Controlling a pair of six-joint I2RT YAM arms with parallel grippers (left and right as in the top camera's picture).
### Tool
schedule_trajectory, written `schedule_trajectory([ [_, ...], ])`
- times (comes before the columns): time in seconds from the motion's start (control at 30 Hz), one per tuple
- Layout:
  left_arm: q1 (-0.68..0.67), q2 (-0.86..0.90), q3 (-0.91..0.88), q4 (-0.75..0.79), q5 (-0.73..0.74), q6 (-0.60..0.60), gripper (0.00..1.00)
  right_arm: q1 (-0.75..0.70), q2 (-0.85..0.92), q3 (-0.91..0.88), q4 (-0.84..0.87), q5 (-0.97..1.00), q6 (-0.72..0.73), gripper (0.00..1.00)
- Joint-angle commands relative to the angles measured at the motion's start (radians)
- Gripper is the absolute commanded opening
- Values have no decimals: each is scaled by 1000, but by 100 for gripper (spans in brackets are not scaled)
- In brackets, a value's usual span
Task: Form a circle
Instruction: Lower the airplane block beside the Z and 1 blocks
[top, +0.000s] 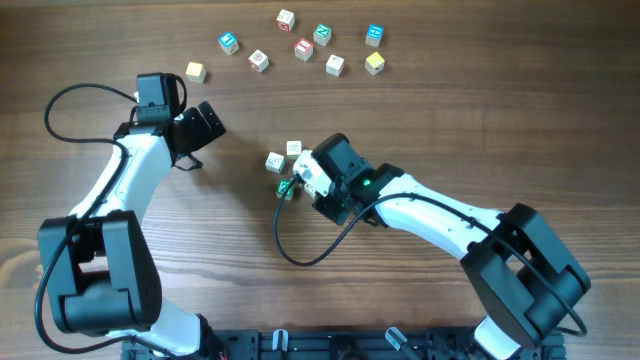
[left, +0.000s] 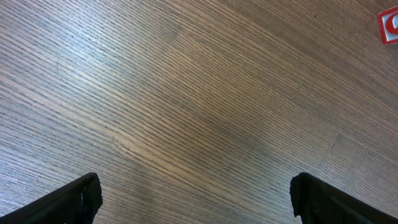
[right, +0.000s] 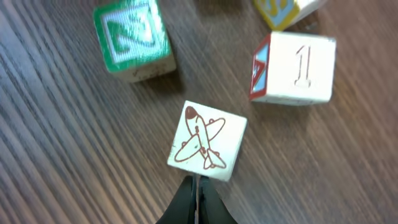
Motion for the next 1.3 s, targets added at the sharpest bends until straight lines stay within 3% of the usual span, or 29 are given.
schedule_trajectory([
  [0.0, 0, 9, -6, 1, 8, -6, 100, 0, -18, -6, 15, 18, -19, 5],
  [1.27, 0, 9, -6, 1, 8, -6, 100, 0, -18, -6, 12, 10, -50, 5],
])
